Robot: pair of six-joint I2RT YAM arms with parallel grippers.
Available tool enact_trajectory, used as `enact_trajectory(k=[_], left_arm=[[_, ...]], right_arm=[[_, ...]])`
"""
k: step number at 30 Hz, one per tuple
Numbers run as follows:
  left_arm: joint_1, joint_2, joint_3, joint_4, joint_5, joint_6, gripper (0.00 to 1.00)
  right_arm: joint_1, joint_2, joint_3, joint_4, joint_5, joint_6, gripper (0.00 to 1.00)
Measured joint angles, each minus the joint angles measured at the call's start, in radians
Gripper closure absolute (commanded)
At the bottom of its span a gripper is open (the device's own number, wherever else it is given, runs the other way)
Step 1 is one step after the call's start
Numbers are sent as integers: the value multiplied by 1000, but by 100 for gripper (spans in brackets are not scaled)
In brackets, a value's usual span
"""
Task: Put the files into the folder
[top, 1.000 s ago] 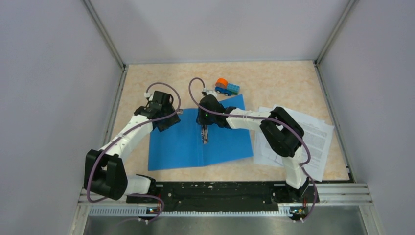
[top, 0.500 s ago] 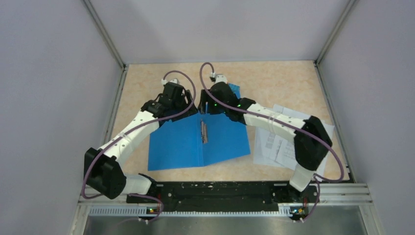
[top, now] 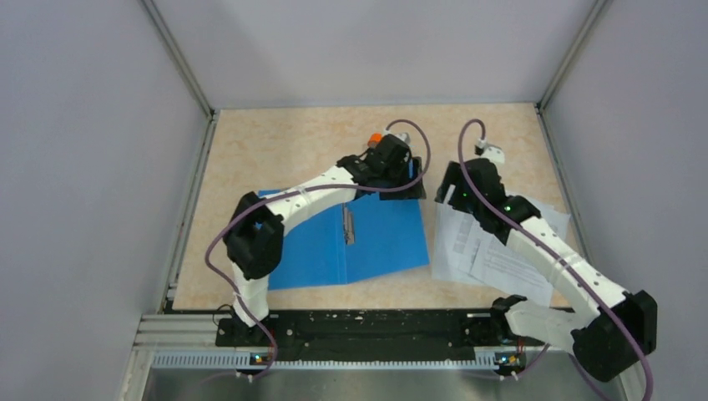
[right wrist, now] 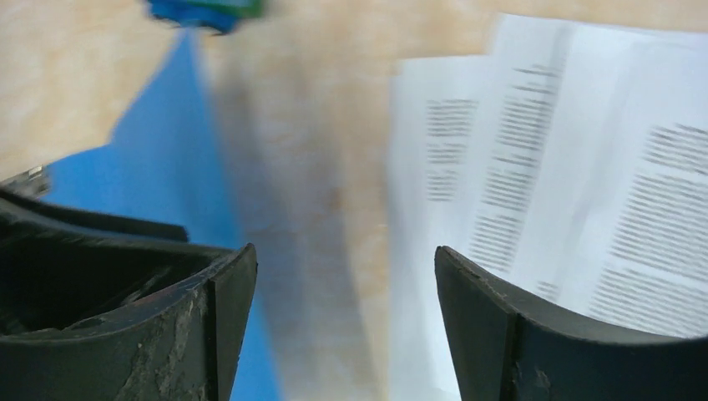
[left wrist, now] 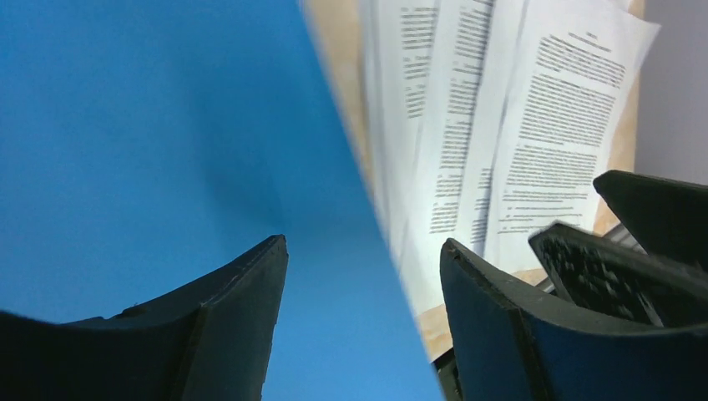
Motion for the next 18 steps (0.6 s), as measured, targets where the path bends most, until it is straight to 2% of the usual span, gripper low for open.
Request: enact_trajectory(k=[4,9,18], left_arm=[[-56,155,149,0,42,6,18],[-80,269,216,4,98,36,10],[-69,420,254,30,205,129,6]], right_arm=[[-171,-80,-106,-58,7,10,12],[-355,-124,-190,-97,-14,11,3],[-680,-136,-240,-72,-53,8,1]])
